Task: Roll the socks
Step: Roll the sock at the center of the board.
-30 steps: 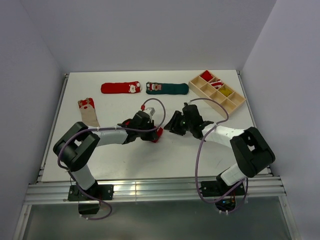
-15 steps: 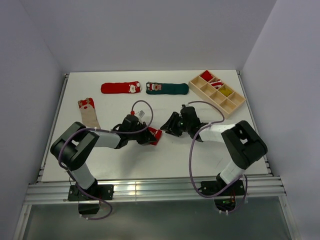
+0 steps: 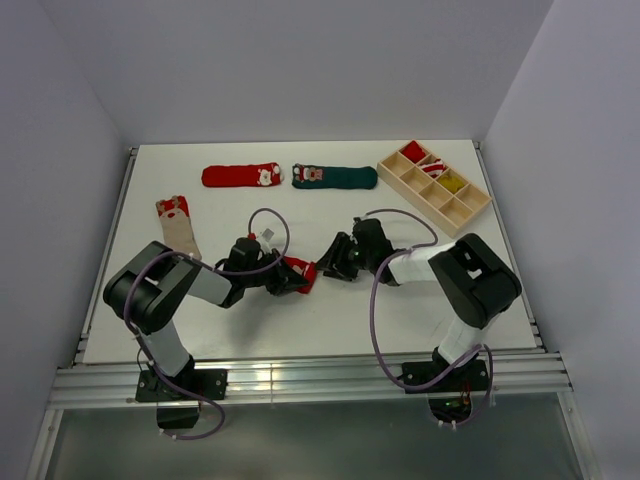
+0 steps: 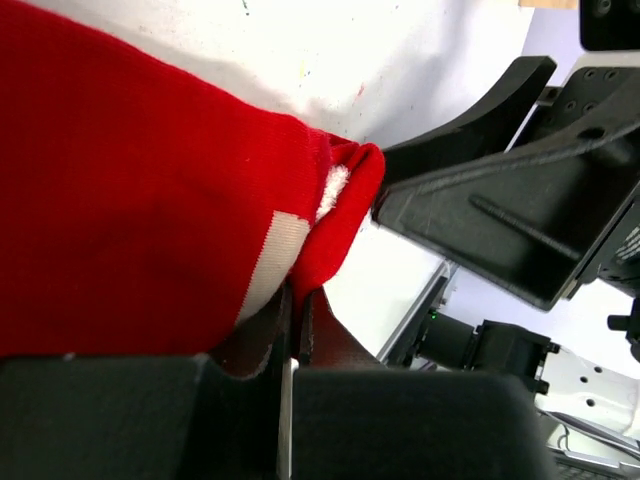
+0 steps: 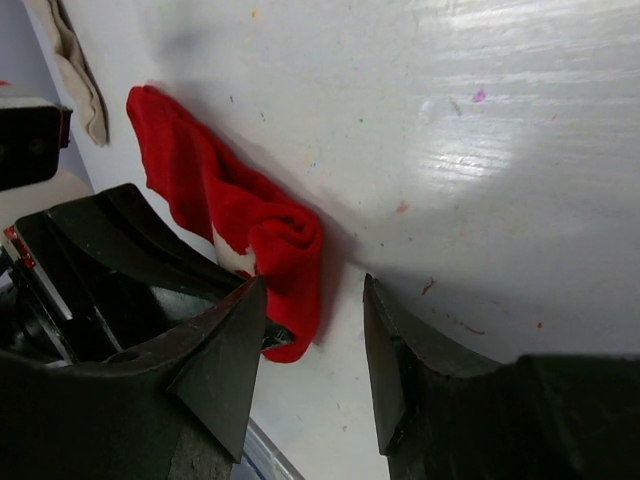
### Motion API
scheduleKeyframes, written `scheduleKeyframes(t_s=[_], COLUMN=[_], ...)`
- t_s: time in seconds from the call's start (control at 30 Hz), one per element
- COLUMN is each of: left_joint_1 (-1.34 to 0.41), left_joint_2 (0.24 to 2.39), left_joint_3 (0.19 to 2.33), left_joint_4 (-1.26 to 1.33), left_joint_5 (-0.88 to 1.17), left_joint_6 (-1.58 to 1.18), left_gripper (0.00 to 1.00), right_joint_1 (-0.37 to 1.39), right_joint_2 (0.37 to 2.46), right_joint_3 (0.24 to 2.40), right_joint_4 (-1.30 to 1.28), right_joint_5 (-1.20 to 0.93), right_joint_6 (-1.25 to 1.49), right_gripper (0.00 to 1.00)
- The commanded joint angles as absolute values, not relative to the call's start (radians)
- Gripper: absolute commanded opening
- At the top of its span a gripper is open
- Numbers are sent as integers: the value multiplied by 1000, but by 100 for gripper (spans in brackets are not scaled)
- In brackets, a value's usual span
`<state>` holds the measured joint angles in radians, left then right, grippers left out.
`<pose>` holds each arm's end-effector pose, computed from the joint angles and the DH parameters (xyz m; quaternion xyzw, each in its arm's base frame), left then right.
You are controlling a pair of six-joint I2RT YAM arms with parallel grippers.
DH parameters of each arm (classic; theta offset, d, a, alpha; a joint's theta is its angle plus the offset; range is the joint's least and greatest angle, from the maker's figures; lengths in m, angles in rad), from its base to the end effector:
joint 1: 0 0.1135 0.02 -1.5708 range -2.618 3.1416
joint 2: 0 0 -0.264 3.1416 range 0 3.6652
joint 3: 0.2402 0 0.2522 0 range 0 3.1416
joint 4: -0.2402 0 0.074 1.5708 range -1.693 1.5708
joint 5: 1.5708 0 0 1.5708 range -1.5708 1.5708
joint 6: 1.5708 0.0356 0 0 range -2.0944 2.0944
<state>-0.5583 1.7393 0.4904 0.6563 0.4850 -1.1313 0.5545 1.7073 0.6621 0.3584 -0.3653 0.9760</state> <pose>0.2339 -0.1657 0.1014 -0.1339 0.8539 -0.4818 0.1443 0.2600 0.1760 0.1252 0.1100 0.8854 0.4098 0.1896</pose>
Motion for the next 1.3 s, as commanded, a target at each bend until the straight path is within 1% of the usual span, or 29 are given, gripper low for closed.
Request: scheduleKeyframes(t_s=[0.0, 0.27, 0.53, 0.57, 0.63, 0.67, 0.7, 0.8, 0.83, 0.87, 0.9, 0.93, 0.97, 1.03, 1.07, 1.13, 1.17, 1.27], left_joint_1=[-552, -552, -551, -552, -552, -552, -552, -552, -552, -552, -551, -552, -551, -554, -554, -563, -568, -601], left_joint_2=[1773, 1787, 1795, 1795, 1796, 1799, 1801, 1807, 1809, 1807, 1802, 1796, 1775, 1741, 1697, 1648, 1597, 1507], left_joint_3=[469, 466, 457, 457, 457, 459, 459, 459, 459, 460, 460, 465, 468, 475, 488, 512, 523, 574], left_joint_4=[666, 684, 718, 719, 727, 732, 736, 749, 750, 750, 749, 741, 729, 654, 616, 499, 456, 298], left_joint_5=[502, 512, 525, 526, 528, 531, 534, 543, 546, 548, 546, 543, 538, 500, 483, 411, 384, 252], left_joint_6=[-1146, -1154, -1166, -1166, -1166, -1167, -1167, -1170, -1169, -1167, -1166, -1157, -1148, -1106, -1091, -1034, -1016, -942], left_gripper=[1, 0, 1, 0, 1, 1, 1, 1, 1, 1, 1, 4, 15, 27, 38, 45, 52, 61], right_joint_1=[580, 617, 635, 638, 643, 644, 646, 650, 653, 655, 658, 661, 663, 666, 666, 667, 667, 667], right_joint_2=[1726, 1735, 1767, 1770, 1778, 1779, 1782, 1792, 1793, 1793, 1793, 1793, 1796, 1796, 1798, 1804, 1807, 1821], right_joint_3=[692, 755, 827, 839, 848, 859, 864, 890, 911, 925, 940, 972, 989, 1029, 1040, 1064, 1072, 1094], right_joint_4=[380, 313, 175, 163, 129, 120, 104, 62, 43, 20, -36, -67, -130, -184, -207, -259, -285, -325], right_joint_5=[-377, -328, -258, -246, -235, -232, -229, -215, -207, -193, -178, -146, -129, -79, -65, -46, -37, -28], right_joint_6=[973, 960, 937, 933, 925, 922, 919, 907, 902, 894, 879, 870, 862, 847, 844, 838, 833, 833], right_gripper=[51, 50, 43, 40, 36, 30, 28, 12, 3, 0, 0, 0, 0, 0, 0, 0, 0, 0])
